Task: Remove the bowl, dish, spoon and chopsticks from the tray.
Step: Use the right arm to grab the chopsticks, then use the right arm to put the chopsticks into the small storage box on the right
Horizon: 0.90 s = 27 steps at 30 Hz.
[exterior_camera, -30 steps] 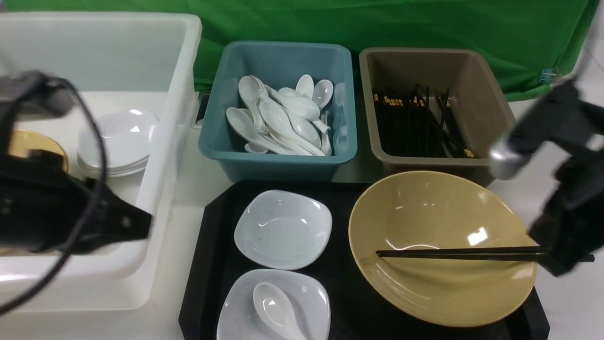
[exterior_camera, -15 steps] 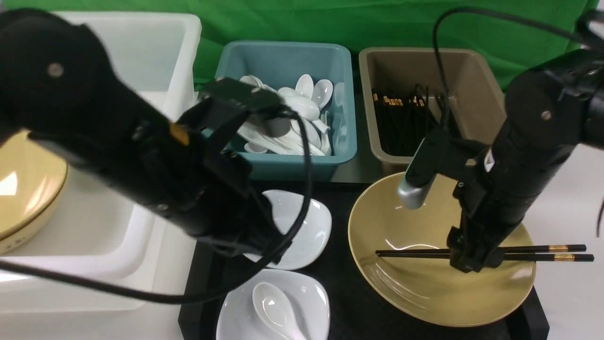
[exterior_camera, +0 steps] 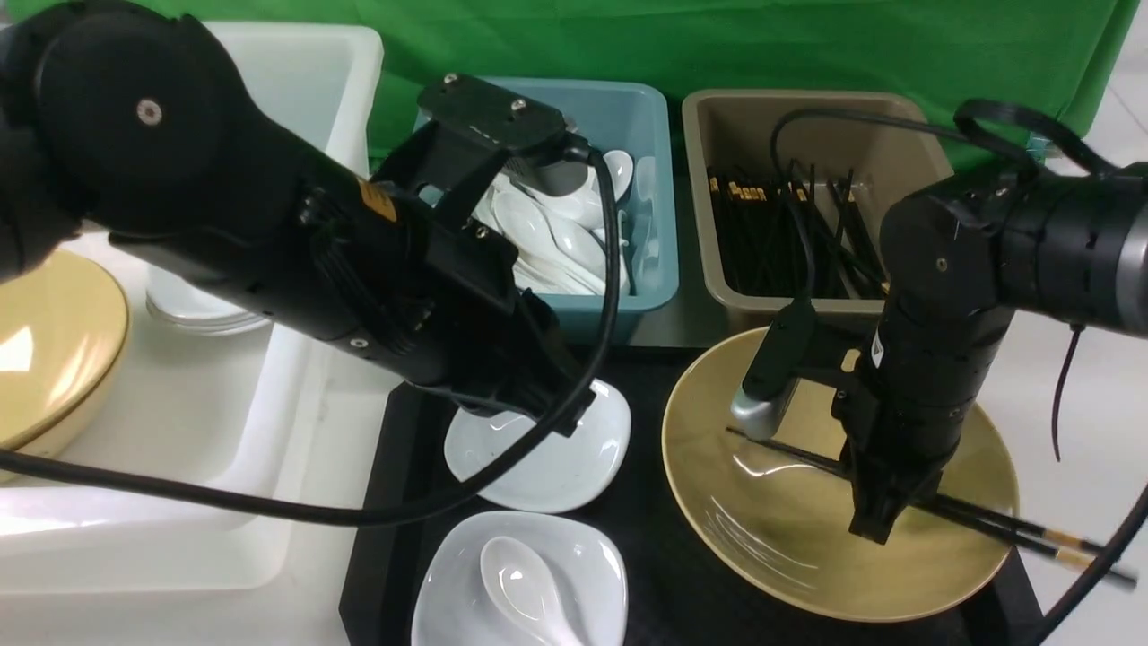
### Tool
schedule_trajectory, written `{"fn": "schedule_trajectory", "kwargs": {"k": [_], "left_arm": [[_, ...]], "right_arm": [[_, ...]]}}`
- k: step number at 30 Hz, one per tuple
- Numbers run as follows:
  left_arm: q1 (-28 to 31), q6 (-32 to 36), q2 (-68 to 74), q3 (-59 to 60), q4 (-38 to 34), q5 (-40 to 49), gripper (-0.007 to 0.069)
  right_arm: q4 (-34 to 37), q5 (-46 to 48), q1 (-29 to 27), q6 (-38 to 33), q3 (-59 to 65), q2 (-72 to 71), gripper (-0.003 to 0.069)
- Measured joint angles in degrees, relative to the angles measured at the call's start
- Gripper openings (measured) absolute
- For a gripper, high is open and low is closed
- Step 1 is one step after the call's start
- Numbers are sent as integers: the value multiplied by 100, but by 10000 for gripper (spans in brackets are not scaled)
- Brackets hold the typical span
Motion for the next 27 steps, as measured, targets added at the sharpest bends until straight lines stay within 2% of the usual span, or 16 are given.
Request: {"fn": "schedule_trajectory", "kwargs": {"k": [2, 9, 17, 23, 27], "left_arm": [[0, 7, 0, 0, 0, -46, -6], [0, -34, 0, 0, 0, -150, -6], [38, -158, 20, -13, 13, -1223, -6], [342, -155, 30, -154, -81, -2073, -6], [406, -155, 62, -160, -100, -2763, -6]], "right_arm": [[-6, 76, 2, 1, -116, -124, 24], [-6, 448, 2, 44, -711, -363, 20], [26, 469, -97, 103, -2286, -220, 18], [437, 510, -643, 8, -3988, 655, 18], [1126, 397, -1073, 4, -5236, 1663, 18]]}}
